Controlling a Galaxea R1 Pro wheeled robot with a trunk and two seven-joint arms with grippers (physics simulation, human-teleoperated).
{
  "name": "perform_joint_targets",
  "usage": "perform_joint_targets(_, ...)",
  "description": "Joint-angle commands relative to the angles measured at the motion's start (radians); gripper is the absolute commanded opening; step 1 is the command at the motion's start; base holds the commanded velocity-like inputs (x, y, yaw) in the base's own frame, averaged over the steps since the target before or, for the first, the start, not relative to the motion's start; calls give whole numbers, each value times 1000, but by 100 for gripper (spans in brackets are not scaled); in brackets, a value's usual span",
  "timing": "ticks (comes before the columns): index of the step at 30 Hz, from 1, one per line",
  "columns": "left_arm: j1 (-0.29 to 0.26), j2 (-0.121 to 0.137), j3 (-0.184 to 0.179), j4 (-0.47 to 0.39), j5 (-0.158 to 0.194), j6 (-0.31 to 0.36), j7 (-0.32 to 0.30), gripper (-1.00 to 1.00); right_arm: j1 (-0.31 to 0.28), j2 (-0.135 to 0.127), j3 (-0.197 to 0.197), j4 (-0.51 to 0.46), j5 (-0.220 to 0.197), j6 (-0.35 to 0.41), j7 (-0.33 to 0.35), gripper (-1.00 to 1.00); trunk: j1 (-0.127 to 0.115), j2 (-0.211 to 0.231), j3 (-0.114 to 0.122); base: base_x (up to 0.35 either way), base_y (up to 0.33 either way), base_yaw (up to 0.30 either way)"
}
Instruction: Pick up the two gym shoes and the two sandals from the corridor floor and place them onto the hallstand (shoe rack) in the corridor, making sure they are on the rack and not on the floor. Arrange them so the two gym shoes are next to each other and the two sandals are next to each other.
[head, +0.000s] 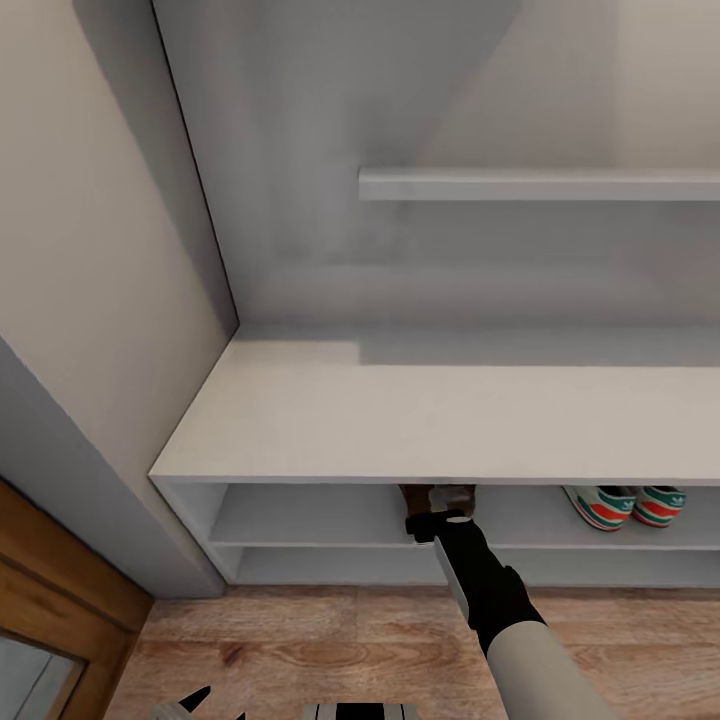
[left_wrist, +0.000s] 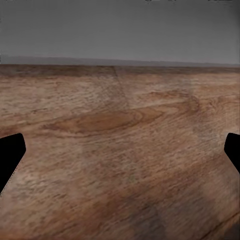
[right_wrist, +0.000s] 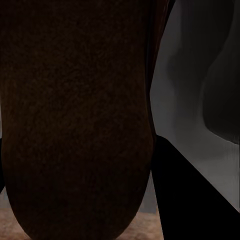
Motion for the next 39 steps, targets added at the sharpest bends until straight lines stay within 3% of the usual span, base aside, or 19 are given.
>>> perform_joint_targets(1,-1,0,1,1,2,-2,-4,100,0,0,0,46,18,8,-3,-100,0,0,-1,176,0,0)
perform_joint_targets(15,-1,0,1,1,2,-2,-3,100,0,0,-1,45,18,8,-3,-100,0,0,-1,66,0,0)
perform_joint_targets(16,-1,0,1,1,2,-2,-3,100,0,0,-2,45,18,8,-3,100,0,0,-1,3,0,0)
perform_joint_targets(26,-1,1,3,1,3,-2,-3,100,0,0,-2,44,17,8,-3,100,0,0,-1,-24,0,0)
perform_joint_targets(39,-1,0,3,1,3,-2,-3,100,0,0,-2,45,17,8,-3,100,0,0,-1,-318,0,0)
